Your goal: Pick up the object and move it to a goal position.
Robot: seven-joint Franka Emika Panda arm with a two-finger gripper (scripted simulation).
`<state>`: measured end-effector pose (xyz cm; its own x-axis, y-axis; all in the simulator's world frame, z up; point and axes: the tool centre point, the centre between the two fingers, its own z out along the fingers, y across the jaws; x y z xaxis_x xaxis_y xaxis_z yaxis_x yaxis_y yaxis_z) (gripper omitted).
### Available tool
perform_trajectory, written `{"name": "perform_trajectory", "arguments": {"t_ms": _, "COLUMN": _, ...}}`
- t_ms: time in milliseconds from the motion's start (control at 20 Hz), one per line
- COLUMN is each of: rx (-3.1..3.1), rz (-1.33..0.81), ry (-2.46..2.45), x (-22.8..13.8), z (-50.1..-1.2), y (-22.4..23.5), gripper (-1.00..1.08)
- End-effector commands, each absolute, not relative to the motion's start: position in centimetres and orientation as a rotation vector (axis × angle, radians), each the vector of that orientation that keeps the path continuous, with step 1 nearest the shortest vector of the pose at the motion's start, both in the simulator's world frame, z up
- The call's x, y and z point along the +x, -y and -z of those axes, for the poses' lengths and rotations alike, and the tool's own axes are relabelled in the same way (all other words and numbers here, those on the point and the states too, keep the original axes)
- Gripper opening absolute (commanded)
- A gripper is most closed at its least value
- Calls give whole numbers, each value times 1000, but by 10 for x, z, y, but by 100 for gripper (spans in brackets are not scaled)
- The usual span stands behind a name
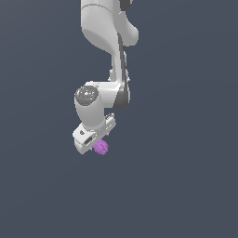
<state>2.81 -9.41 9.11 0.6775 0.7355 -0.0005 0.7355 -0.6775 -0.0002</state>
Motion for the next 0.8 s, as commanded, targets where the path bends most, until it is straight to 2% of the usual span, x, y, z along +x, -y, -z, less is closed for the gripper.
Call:
{"name": "perform_trajectory", "arguments": {"t_ms": 0, "rx": 2873, "rz": 0, "ry": -1271, "x": 28, "z": -91, "y": 94, "gripper": 100}}
{"name": "perform_trajectory", "arguments": {"t_ms": 250, "rx": 2875, "rz": 1, "ry": -1266, "x": 28, "z": -84, "y": 94, "gripper": 100}}
{"name": "perform_trajectory", "arguments": {"t_ms": 750, "rx": 2873, "rz": 0, "ry": -1272, "x": 27, "z": -42, "y": 94, "gripper": 100}}
